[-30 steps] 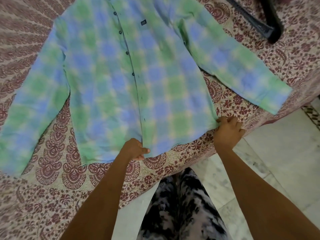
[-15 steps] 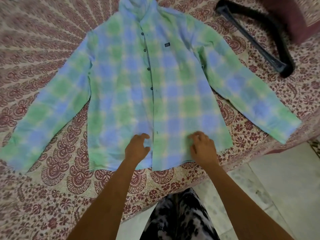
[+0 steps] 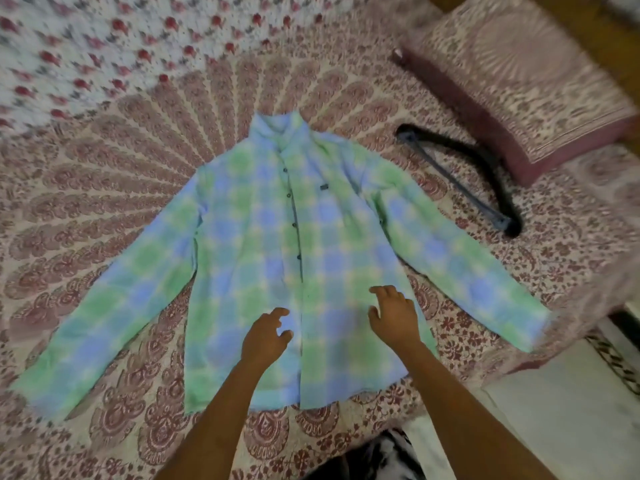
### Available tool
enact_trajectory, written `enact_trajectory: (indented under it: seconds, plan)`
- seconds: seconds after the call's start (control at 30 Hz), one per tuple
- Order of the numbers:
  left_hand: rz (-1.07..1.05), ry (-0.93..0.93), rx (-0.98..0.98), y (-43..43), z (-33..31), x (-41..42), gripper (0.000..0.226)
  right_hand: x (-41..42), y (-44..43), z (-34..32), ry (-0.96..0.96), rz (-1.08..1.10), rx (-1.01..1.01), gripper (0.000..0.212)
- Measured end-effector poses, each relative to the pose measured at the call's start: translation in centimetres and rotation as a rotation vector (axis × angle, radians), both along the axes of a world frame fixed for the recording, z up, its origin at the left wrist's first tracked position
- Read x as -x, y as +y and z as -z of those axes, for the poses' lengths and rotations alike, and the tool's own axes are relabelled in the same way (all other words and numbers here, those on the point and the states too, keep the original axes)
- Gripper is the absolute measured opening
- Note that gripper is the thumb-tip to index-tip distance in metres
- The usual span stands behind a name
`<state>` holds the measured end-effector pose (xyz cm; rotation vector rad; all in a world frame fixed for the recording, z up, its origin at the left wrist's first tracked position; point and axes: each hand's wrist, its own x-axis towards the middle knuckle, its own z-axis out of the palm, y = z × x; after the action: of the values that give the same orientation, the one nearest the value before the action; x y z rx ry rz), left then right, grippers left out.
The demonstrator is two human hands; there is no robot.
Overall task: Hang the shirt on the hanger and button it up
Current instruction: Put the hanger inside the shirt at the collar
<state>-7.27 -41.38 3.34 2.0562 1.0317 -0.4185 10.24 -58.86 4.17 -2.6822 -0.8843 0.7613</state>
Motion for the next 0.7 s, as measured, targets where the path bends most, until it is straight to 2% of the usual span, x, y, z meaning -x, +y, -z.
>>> enact_trajectory:
  seconds: [0.13,0.23,0.47,0.63,0.7]
  plan:
    - [0.02,-0.108,-0.04,0.8,-3.4,-7.1,0.036,-5.4,0.0,-3.2,-0.039,0.103,-0.09,0.039]
    - [0.06,-0.154,-0.07,1.2,-4.7,-13.1,0.029,-9.7,-0.6,-4.0,-0.075,0.152,-0.072,0.04]
    - [0.206,-0.139,-0.064,-0.4,-3.1,-28.4,0.026,-22.4,-3.3,-0.8,-0.054,0.32,-0.031,0.045]
    - [0.307,-0.11,-0.007,-1.9,-1.3,-38.6,0.038,-31.6,-5.1,1.7,-0.148,0.49,-0.073,0.039]
    - [0.335,-0.117,-0.004,-2.2,-0.4,-41.7,0.033,-34.5,-5.3,2.7,-0.183,0.543,-0.124,0.037]
